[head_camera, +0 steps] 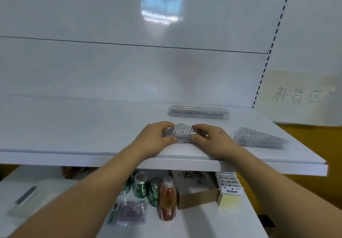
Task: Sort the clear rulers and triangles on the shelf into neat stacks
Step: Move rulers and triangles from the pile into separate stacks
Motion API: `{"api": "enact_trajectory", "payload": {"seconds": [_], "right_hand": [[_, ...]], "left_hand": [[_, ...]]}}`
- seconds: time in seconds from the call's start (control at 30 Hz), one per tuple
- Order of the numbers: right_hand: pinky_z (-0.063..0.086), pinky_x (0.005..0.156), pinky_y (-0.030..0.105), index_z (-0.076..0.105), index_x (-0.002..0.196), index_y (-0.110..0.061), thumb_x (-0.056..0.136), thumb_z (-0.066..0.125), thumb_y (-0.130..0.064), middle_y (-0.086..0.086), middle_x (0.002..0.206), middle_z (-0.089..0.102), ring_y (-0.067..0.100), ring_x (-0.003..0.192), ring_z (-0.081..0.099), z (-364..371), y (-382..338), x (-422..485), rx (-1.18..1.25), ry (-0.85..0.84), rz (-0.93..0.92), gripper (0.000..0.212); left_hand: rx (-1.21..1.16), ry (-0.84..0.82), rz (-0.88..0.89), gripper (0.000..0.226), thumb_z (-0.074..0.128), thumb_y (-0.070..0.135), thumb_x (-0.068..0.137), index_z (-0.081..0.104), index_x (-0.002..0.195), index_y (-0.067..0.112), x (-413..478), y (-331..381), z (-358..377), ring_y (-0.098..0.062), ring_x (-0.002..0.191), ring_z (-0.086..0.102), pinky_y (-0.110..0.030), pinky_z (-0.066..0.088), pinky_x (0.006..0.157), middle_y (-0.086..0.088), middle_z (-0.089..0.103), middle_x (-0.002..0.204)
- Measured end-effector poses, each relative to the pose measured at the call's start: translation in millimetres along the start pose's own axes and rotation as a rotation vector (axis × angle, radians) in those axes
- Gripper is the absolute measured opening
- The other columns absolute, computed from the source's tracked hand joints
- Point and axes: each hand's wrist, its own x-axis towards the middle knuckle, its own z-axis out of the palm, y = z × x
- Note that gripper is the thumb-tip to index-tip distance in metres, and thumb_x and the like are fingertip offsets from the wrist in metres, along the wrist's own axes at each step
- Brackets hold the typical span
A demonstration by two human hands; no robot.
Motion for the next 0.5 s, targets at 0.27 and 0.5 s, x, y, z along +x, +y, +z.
{"api": "enact_trajectory", "payload": {"seconds": [0.27,0.5], "right_hand": [[0.033,0.092,0.016,0.045,0.139,-0.027,0.085,0.067,-0.034,-0.003,0.133,0.055,0.010,0.112,0.051,-0.4,6.3,1.6,0.014,-0.037,-0.053,0.059],[0.038,0.083,0.018,0.044,0.139,-0.031,0.083,0.066,-0.040,-0.008,0.129,0.055,0.006,0.101,0.053,-1.0,8.9,2.5,0.039,-0.113,-0.088,0.061]], "left_hand": [[0.032,-0.051,0.017,0.062,0.073,0.034,0.078,0.047,0.134,0.034,-4.6,3.3,1.1,-0.010,0.099,0.055,-0.021,0.041,0.086,0.007,0.057,0.119],[-0.020,-0.021,-0.001,0.057,0.071,0.027,0.078,0.049,0.131,0.032,-7.2,4.0,-2.6,-0.011,0.101,0.059,-0.028,0.050,0.088,0.004,0.059,0.121]]}}
